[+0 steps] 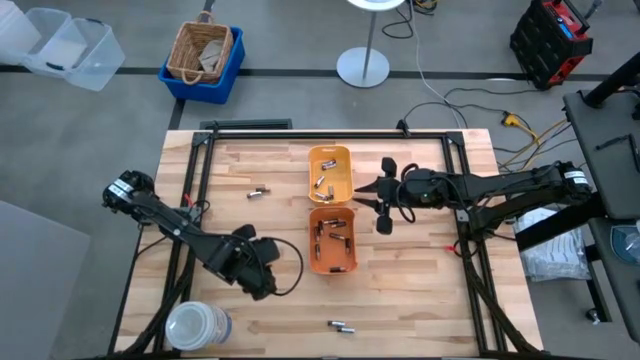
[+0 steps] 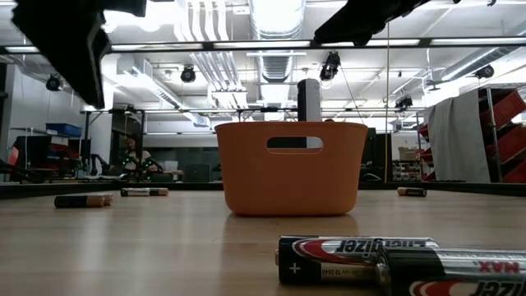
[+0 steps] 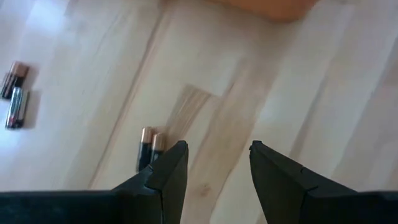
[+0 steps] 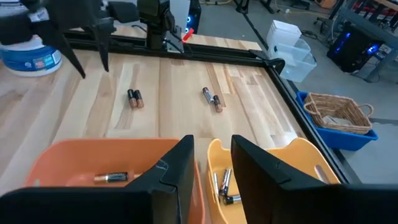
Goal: Sort batteries
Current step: Put the black battery into the orange bin
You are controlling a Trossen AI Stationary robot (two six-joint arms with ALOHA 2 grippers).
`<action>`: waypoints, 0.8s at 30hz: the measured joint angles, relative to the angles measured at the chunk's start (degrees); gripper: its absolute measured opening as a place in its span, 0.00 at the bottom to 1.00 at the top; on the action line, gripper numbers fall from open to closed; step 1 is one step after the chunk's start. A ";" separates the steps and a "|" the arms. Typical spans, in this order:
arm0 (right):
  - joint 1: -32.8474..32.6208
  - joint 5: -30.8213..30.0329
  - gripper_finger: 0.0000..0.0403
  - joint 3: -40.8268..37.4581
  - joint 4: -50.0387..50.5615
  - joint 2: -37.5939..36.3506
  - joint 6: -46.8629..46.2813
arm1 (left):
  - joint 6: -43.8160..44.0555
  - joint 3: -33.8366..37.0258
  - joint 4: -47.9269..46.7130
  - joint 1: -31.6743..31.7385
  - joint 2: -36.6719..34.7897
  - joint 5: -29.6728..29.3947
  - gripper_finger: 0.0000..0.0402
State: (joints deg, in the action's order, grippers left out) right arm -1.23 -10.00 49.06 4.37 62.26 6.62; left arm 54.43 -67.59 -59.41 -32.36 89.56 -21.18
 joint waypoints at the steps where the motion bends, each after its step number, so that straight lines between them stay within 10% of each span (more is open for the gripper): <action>1: 0.00 0.00 0.25 0.00 0.30 0.00 0.25 | 0.76 0.65 -0.07 0.00 0.00 0.20 0.38; 24: 0.00 0.00 0.21 0.00 0.17 -0.02 0.46 | 4.61 12.02 7.14 -0.04 0.04 4.80 0.38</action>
State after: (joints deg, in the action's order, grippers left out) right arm -1.23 -10.00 49.06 4.54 62.24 7.08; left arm 59.05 -55.57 -52.27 -32.40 89.60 -16.38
